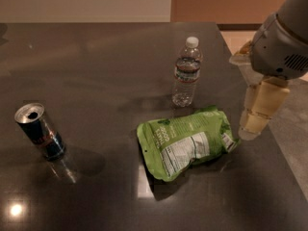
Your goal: Move green rice chip bag near redbull can
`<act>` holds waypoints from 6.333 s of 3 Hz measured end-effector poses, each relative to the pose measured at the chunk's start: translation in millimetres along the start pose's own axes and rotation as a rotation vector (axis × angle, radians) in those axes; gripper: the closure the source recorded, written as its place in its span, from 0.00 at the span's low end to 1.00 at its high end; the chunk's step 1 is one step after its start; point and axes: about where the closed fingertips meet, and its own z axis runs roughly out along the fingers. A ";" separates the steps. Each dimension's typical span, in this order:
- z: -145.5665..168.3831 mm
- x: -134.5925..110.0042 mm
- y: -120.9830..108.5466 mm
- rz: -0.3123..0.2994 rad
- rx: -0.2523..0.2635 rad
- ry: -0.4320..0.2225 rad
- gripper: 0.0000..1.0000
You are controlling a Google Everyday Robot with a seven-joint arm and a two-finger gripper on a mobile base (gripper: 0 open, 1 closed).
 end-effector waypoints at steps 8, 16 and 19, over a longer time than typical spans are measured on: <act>95.8 -23.9 27.7 -0.266 -0.081 0.053 0.65; 94.3 -169.7 72.0 -0.156 -0.201 -0.120 0.59; 97.5 -180.0 72.5 -0.159 -0.194 -0.127 0.00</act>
Offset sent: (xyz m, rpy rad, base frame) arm -0.0122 0.0487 -0.0710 -0.0550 0.0236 0.2213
